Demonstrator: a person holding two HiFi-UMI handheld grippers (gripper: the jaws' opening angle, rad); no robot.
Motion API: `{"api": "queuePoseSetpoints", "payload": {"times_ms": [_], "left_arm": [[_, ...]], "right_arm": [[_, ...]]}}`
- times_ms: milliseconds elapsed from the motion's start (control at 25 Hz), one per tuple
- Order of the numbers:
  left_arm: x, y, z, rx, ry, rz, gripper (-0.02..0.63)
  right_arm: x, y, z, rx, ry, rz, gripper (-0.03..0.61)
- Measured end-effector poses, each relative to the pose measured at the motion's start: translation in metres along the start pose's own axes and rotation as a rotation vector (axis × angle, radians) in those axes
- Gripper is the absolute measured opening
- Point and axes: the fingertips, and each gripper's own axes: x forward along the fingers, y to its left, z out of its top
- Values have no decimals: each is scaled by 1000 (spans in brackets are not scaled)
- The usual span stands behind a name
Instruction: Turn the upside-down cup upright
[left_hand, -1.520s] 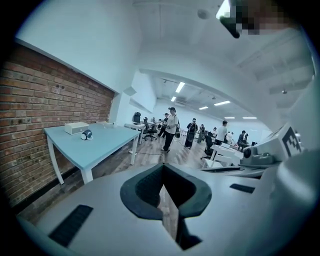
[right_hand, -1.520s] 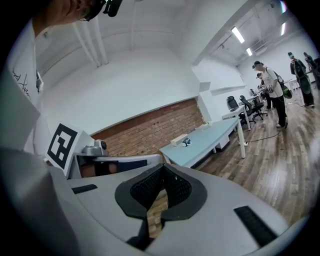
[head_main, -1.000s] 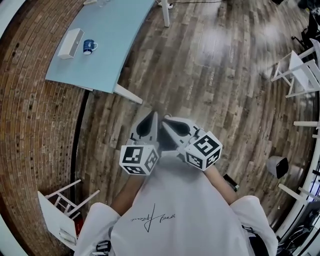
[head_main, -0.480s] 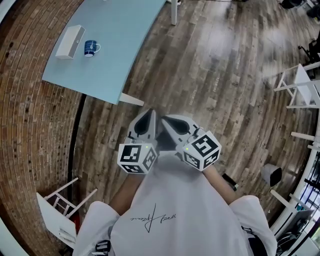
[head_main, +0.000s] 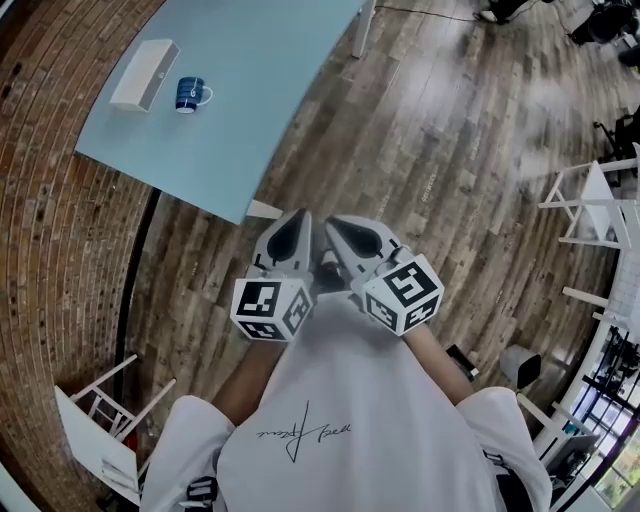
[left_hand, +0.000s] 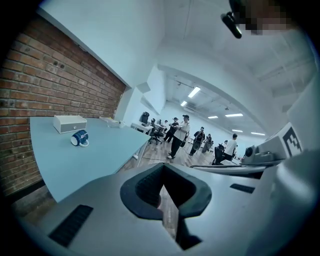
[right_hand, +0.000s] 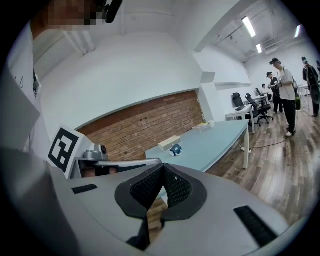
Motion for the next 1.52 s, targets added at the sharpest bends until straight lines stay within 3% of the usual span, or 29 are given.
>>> {"api": "queuePoseSetpoints", "payload": {"times_ms": [400, 760, 1320, 1520], "left_arm": [[6, 17, 4, -65, -34, 27, 8], [39, 29, 26, -60, -70, 92, 8], [153, 12, 45, -63, -17, 167, 8], [192, 2, 56, 4, 5, 226, 8]], "right_arm": [[16, -5, 2, -23, 36, 13, 20], [36, -42, 23, -80, 33, 34, 20], [64, -160, 56, -59, 93, 125, 20], [70, -200, 63, -34, 112, 163, 20]]}}
